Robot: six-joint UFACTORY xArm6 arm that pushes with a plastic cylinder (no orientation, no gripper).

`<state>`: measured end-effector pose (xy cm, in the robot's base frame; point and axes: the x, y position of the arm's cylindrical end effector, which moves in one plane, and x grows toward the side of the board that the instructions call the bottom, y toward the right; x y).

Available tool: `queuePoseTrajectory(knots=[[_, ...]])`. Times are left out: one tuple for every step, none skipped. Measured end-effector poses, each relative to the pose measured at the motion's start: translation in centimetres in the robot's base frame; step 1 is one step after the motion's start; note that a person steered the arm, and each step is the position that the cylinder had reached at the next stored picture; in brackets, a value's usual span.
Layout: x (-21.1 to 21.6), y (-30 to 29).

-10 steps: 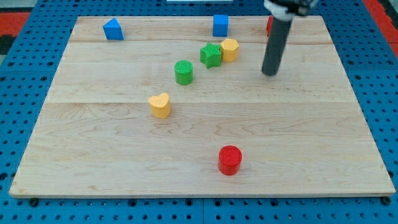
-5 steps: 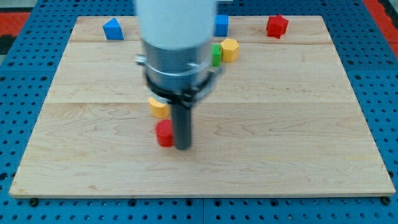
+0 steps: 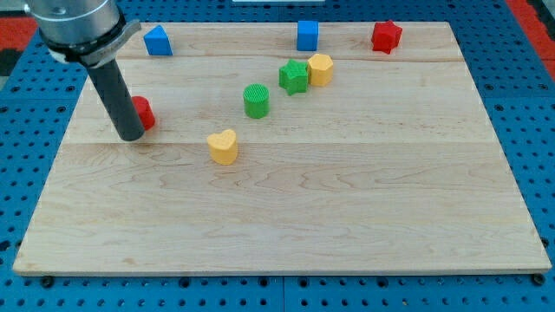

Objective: Move the red circle parallel to the bottom of the blue triangle

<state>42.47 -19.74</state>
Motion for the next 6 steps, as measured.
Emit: queuePoseTrajectory(knots=[[-1.2, 1.7], [-2.5, 5.1], [-2.5, 5.7], [-2.7, 5.7], [-3.1, 5.7], [-4.5, 4.8]])
